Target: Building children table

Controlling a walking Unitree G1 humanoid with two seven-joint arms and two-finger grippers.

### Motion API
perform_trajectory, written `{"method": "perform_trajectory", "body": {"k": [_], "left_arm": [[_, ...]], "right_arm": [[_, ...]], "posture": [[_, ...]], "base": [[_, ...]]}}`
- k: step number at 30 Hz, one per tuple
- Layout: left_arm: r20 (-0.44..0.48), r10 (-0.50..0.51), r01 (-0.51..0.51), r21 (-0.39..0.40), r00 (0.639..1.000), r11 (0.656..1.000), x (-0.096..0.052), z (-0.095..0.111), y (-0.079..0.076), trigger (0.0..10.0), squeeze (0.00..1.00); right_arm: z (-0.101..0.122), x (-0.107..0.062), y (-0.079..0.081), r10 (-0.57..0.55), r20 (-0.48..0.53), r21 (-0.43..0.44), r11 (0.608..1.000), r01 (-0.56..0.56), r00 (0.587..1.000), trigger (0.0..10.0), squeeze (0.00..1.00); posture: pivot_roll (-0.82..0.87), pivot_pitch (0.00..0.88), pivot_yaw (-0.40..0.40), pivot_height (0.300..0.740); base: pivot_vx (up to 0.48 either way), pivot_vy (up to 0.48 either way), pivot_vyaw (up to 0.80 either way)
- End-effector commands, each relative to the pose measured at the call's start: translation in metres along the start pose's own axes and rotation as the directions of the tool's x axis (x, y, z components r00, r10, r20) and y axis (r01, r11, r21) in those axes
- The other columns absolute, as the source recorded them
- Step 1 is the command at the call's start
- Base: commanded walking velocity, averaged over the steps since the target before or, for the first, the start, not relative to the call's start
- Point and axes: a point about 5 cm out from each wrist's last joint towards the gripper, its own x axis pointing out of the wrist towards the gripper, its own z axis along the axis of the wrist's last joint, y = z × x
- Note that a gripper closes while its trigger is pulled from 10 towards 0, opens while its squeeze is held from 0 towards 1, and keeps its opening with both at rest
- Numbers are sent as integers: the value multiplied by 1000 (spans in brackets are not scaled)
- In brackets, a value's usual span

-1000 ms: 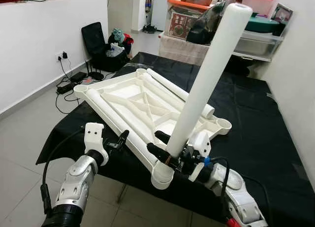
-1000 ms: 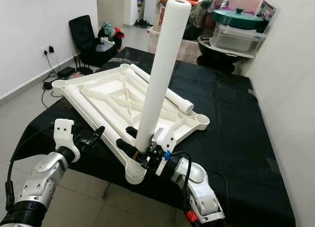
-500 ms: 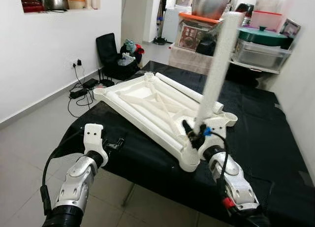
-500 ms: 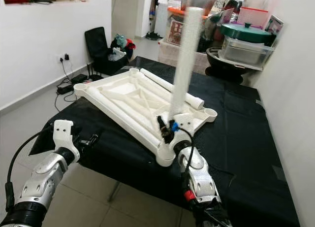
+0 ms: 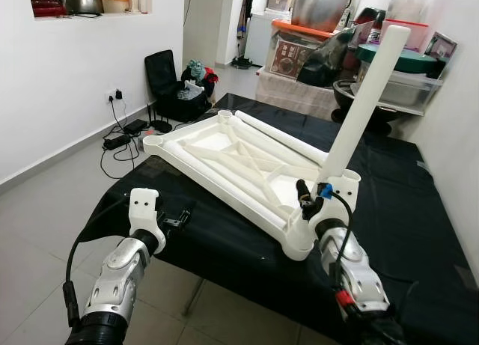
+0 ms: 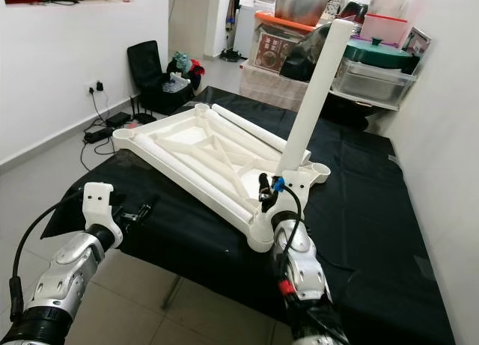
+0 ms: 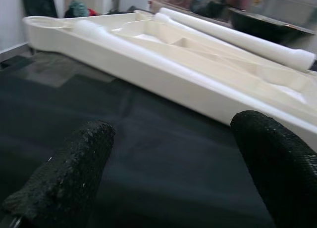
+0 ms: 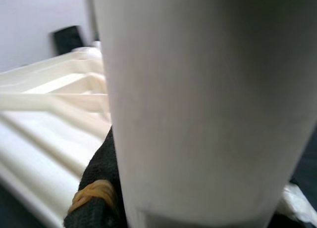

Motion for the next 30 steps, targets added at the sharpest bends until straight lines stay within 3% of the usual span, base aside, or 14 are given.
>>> {"method": "perform_trajectory", "body": {"k": [1,14,20,24,30], "left_arm": [[-19,2,-2,-8,1000,1000,1,-4,-2,10000,0],[-21,5,-6,-6,1000,1000,2,-4,-1,10000,0],[-25,10,-10,-2,1000,1000,2,-4,0,10000,0],[-32,20,-20,6,999,1000,3,-4,2,10000,0],[-37,23,-22,12,999,1000,4,-4,2,10000,0]], "right_arm": [[-62,-13,-33,-191,-278,-88,981,173,941,10000,0],[-56,-13,-41,-270,-217,-91,962,256,938,10000,0],[-56,-15,-44,-331,-224,-59,943,326,917,10000,0],[-57,-16,-50,-447,-231,-24,891,454,864,10000,0],[-59,-18,-50,-480,-240,-13,871,492,844,10000,0]], "posture": [[48,0,-124,740],[47,0,-122,740],[47,0,-118,740],[49,0,-114,740],[46,0,-109,740]], "base": [[0,0,0],[0,0,0],[0,0,0],[0,0,0],[0,0,0]]}}
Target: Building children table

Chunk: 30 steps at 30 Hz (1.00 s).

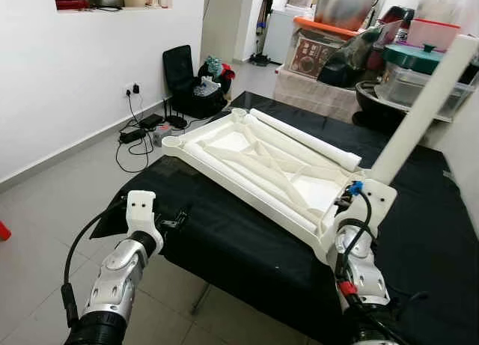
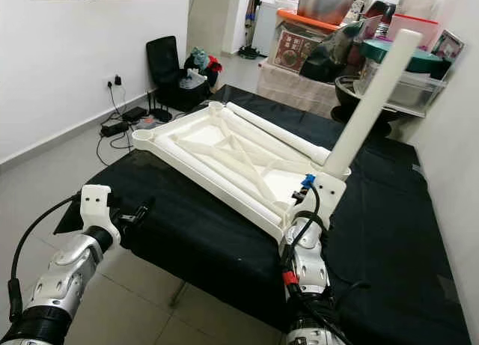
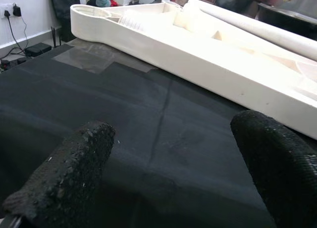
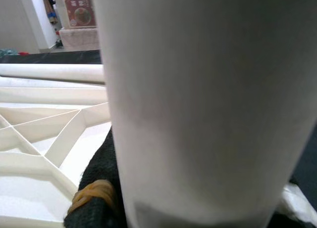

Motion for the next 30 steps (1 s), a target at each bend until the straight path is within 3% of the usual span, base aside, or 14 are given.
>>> {"method": "perform_trajectory", "body": {"k": [1,6,8,9,10,11,13,14,15,16,19,20,22,30], "left_arm": [[-15,-6,6,16,1000,1000,3,-1,-3,10000,0],[-17,-8,8,19,1000,1000,3,-1,-3,10000,0],[-18,-9,10,20,1000,1000,3,-1,-3,10000,0],[-18,-9,10,20,1000,1000,3,-1,-3,10000,0],[-18,-10,10,21,1000,1000,3,-1,-3,10000,0],[-18,-10,10,21,1000,1000,3,-1,-3,10000,0],[-19,-9,10,21,1000,1000,4,-1,-2,10000,0],[-19,-9,10,21,1000,1000,4,-1,-2,10000,0],[-19,-9,9,20,1000,1000,4,-1,-2,10000,0],[-19,-9,9,20,1000,1000,4,-1,-2,10000,0],[-20,-9,10,15,1000,1000,4,-1,-2,10000,0],[-20,-10,10,13,1000,1000,4,-1,-2,10000,0],[-20,-10,10,13,1000,1000,4,-1,-2,10000,0],[-17,-12,12,9,1000,1000,3,0,-1,10000,0]], "right_arm": [[-58,-7,-35,-142,-234,-101,987,121,962,10000,0],[-57,-10,-15,64,-231,-32,997,-74,971,10000,0],[-53,-20,11,365,-202,49,931,-363,909,10000,0],[-53,-20,11,365,-202,49,931,-363,909,10000,0],[-50,-31,23,527,-178,73,849,-523,831,10000,0],[-50,-31,23,527,-178,73,849,-523,831,10000,0],[-48,-50,34,736,-161,84,674,-734,658,10000,0],[-48,-50,34,736,-161,84,674,-734,658,10000,0],[-48,-62,36,821,-169,76,563,-823,545,10000,0],[-48,-62,36,821,-169,76,563,-823,545,10000,0],[-47,-87,35,942,-191,93,296,-951,274,10000,0],[-46,-91,34,956,-190,102,248,-963,226,10000,0],[-46,-91,34,956,-190,102,248,-963,226,10000,0],[-36,-113,36,990,-135,137,-26,-990,-44,10000,0]], "posture": [[46,0,-107,740],[45,0,-104,740],[46,0,-104,740],[46,0,-104,740],[44,0,-103,740],[44,0,-103,740],[44,0,-102,740],[44,0,-102,740],[45,0,-104,740],[45,0,-104,740],[48,0,-107,740],[48,0,-107,740],[48,0,-107,740],[54,0,-108,740]], "base": [[0,0,0],[0,0,0],[0,0,0],[0,0,0],[0,0,0],[0,0,0],[0,0,0],[0,0,0],[0,0,0],[0,0,0],[0,0,0],[0,0,0],[0,0,0],[0,0,0]]}}
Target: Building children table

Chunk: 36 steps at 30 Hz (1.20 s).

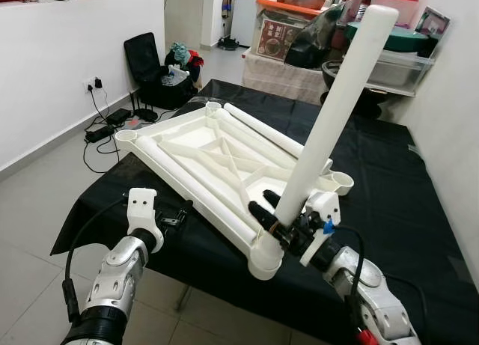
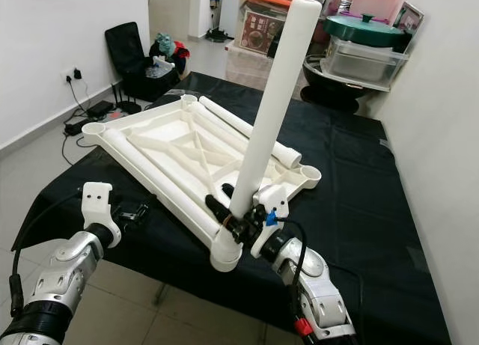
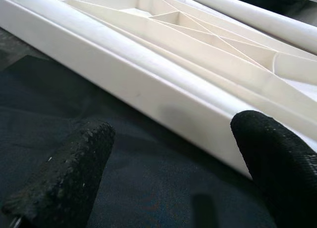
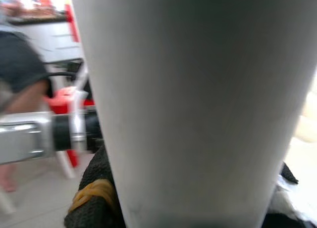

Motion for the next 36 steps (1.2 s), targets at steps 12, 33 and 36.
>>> {"method": "perform_trajectory", "body": {"k": [12,33,36], "left_arm": [[-8,-13,14,3,1000,1000,0,-1,-1,10000,0],[-19,-13,13,4,1000,1000,1,-3,-3,10000,0],[-20,-12,12,4,1000,1000,1,-3,-2,10000,0]], "right_arm": [[-38,-1,13,122,-176,130,987,-100,977,10000,0],[-72,-61,-77,-822,-327,-262,552,791,466,10000,0],[-73,-63,-78,-835,-335,-257,526,810,436,10000,0]], "posture": [[63,0,-114,740],[48,0,-108,740],[47,0,-108,740]], "base": [[0,0,0],[0,0,0],[0,0,0]]}}
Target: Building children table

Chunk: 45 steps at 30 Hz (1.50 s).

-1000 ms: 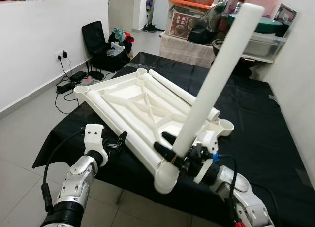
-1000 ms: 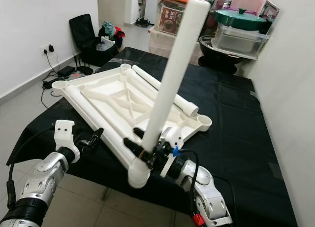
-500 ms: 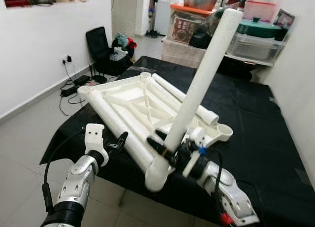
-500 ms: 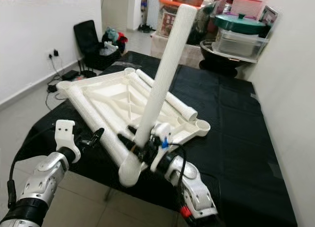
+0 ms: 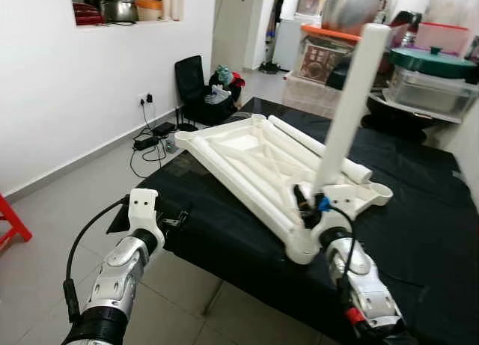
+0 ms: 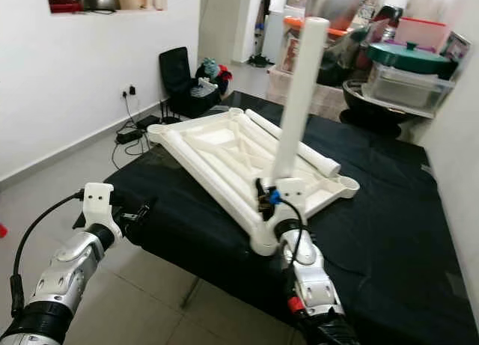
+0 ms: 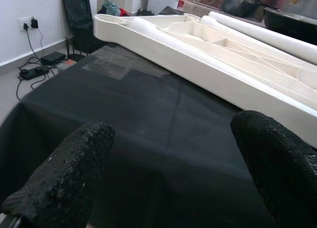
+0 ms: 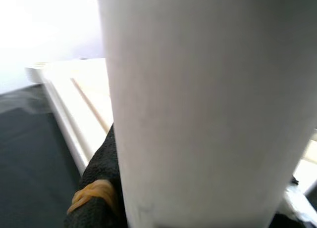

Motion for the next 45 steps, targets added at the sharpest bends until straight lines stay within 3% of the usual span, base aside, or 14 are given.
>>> {"method": "perform_trajectory", "body": {"k": [1,4,5,7,10,11,12,14,17,45], "left_arm": [[-20,-3,3,5,1000,1000,1,-4,-2,10000,0],[-21,-2,2,5,1000,1000,1,-4,-2,10000,0],[-23,-1,1,4,1000,1000,1,-5,-2,10000,0],[-24,0,0,3,1000,1000,0,-5,-2,10000,0],[-26,0,0,3,1000,1000,0,-5,-2,10000,0],[-30,2,-1,6,1000,1000,0,-6,-2,10000,0],[-30,2,-1,6,1000,1000,0,-6,-2,10000,0],[-36,5,-5,10,999,1000,0,-7,-2,10000,0],[-37,6,-6,12,999,1000,0,-7,-2,10000,0],[-50,8,-7,26,999,1000,2,-8,-1,10000,0]], "right_arm": [[-69,-23,-20,-120,-339,-35,993,115,933,10000,0],[-71,-22,-25,-184,-351,-25,982,187,918,10000,0],[-75,-22,-30,-249,-379,11,962,274,891,10000,0],[-77,-22,-32,-294,-399,31,942,334,868,10000,0],[-79,-22,-34,-326,-417,45,925,378,848,10000,0],[-80,-22,-38,-383,-433,56,892,448,816,10000,0],[-80,-22,-38,-383,-433,56,892,448,816,10000,0],[-80,-24,-45,-481,-446,48,829,557,755,10000,0],[-79,-25,-47,-508,-441,39,813,581,740,10000,0],[-80,-25,-43,-543,-434,44,785,618,719,10000,0]], "posture": [[47,0,-109,740],[49,0,-113,740],[49,0,-113,740],[49,0,-113,740],[48,0,-113,740],[48,0,-113,740],[48,0,-113,740],[48,0,-113,740],[48,0,-113,740],[44,0,-105,740]], "base": [[0,0,0],[0,0,0],[0,0,0],[0,0,0],[0,0,0],[0,0,0],[0,0,0],[0,0,0],[0,0,0],[0,0,0]]}}
